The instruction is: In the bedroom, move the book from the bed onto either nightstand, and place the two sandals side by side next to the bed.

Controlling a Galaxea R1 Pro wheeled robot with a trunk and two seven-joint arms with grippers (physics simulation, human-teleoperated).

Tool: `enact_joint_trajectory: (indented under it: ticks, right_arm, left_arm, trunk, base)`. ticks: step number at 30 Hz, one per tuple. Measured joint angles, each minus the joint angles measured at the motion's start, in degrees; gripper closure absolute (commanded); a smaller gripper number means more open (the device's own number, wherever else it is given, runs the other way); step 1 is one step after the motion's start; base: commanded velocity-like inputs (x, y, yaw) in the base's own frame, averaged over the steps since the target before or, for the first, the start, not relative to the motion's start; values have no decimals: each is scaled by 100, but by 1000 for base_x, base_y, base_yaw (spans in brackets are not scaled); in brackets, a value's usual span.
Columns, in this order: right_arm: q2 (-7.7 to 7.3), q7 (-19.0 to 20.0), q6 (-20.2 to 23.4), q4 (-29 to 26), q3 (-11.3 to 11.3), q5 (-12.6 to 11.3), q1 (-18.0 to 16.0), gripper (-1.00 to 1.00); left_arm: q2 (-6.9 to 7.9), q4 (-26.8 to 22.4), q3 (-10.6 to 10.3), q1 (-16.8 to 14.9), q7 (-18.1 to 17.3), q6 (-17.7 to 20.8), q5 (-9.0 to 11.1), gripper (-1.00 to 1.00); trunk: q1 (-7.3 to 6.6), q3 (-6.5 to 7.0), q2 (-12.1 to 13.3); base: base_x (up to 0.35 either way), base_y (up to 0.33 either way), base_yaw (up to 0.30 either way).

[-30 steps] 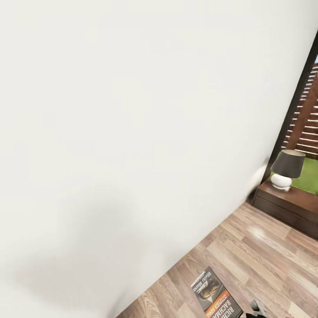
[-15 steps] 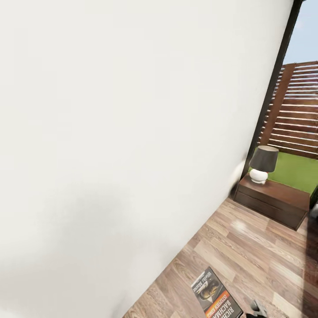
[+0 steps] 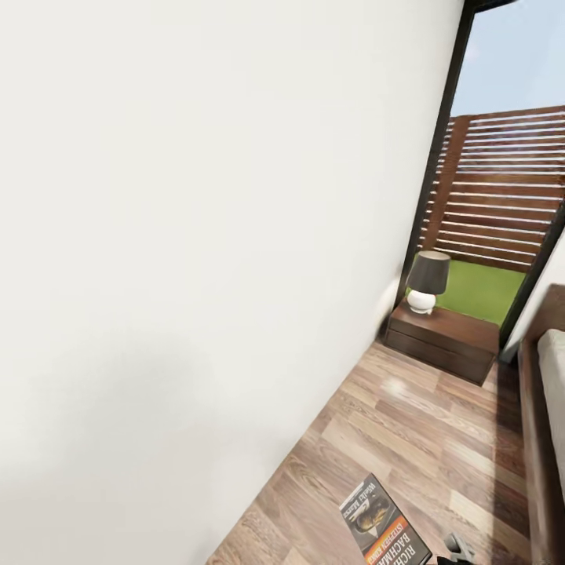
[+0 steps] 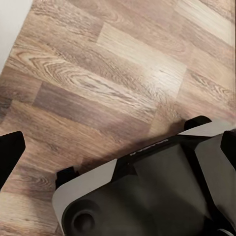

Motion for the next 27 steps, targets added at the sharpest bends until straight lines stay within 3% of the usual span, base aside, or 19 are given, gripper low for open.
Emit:
enact_joint_trajectory:
  ticks: [23, 27]
  right_arm:
    - [0, 0, 2, 0, 2, 1, 2, 100]
    - [0, 0, 0, 0, -3, -1, 1, 100]
  left_arm:
    - [0, 0, 0, 0, 0, 0, -1, -100]
    - [-4, 0, 0, 0, 0, 3, -2, -100]
  trunk:
    - [0, -61, 0]
    - [-2, -72, -1]
  base:
    - [0, 0, -264]
    - [197, 0, -264]
